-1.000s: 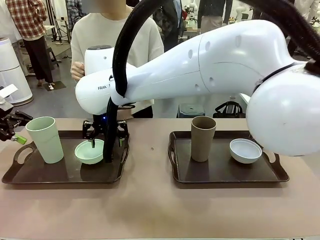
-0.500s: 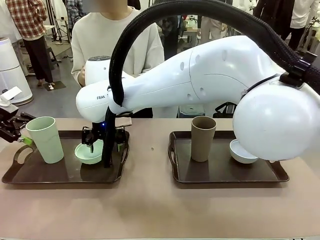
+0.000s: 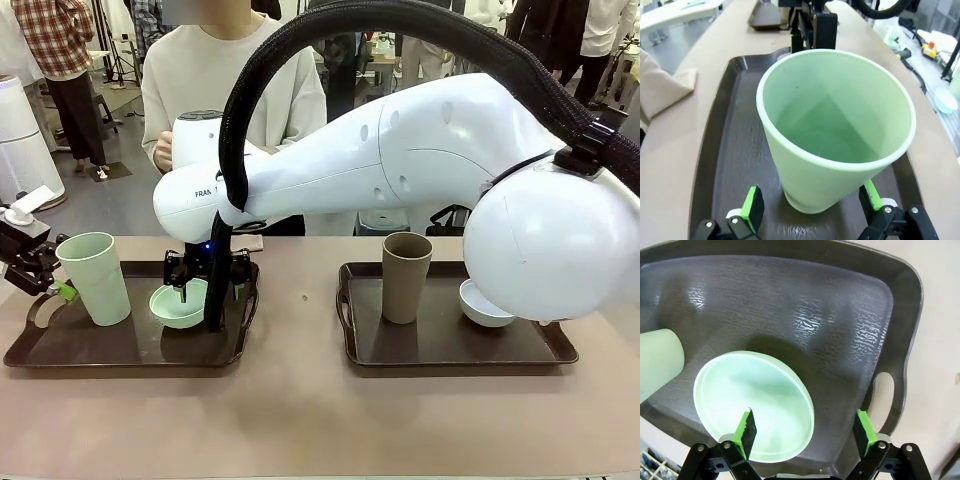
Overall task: Set up a tray with a mat and arrange the tableware.
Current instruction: Pick up the Picnic Bowl and Reusable plastic cup from the Handle tray in front of the human's position and hold them in the air.
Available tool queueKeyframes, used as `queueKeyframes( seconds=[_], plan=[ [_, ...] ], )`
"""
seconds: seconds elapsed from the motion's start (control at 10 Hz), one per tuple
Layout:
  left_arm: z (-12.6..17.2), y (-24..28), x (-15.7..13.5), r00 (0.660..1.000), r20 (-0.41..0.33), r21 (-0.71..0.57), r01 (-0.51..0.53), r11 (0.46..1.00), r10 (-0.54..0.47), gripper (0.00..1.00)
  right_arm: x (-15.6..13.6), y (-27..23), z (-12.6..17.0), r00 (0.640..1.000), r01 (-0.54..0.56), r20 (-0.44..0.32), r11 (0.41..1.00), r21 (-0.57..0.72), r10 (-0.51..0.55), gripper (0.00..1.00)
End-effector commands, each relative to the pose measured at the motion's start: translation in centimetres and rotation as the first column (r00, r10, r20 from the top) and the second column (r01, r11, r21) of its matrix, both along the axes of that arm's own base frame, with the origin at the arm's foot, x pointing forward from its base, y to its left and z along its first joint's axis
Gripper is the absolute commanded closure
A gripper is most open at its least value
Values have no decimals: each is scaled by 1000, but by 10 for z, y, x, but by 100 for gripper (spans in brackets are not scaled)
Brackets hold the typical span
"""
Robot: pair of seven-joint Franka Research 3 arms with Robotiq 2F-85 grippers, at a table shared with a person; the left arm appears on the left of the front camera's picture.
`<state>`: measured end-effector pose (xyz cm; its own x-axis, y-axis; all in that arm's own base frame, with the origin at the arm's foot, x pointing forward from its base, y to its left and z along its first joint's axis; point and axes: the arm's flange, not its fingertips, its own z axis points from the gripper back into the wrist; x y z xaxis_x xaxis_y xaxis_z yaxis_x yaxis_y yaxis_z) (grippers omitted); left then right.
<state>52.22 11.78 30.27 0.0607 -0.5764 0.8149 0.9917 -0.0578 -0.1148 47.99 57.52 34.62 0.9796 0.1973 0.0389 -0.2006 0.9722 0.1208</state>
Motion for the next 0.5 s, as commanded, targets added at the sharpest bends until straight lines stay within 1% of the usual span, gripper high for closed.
queueKeyframes(
  seconds=[0.0,0.2,0.4],
  plan=[
    [-3,3,7,999,39,-47,27,999,-25,0,11,7,0,1000,-18,18,999,33,17,0],
    [-11,-7,5,997,34,-54,64,996,-63,0,14,8,-2,999,-25,21,999,43,24,0],
    [-15,-15,4,994,39,-61,106,992,-104,0,18,8,-6,1000,-23,8,999,48,23,0]
  ],
)
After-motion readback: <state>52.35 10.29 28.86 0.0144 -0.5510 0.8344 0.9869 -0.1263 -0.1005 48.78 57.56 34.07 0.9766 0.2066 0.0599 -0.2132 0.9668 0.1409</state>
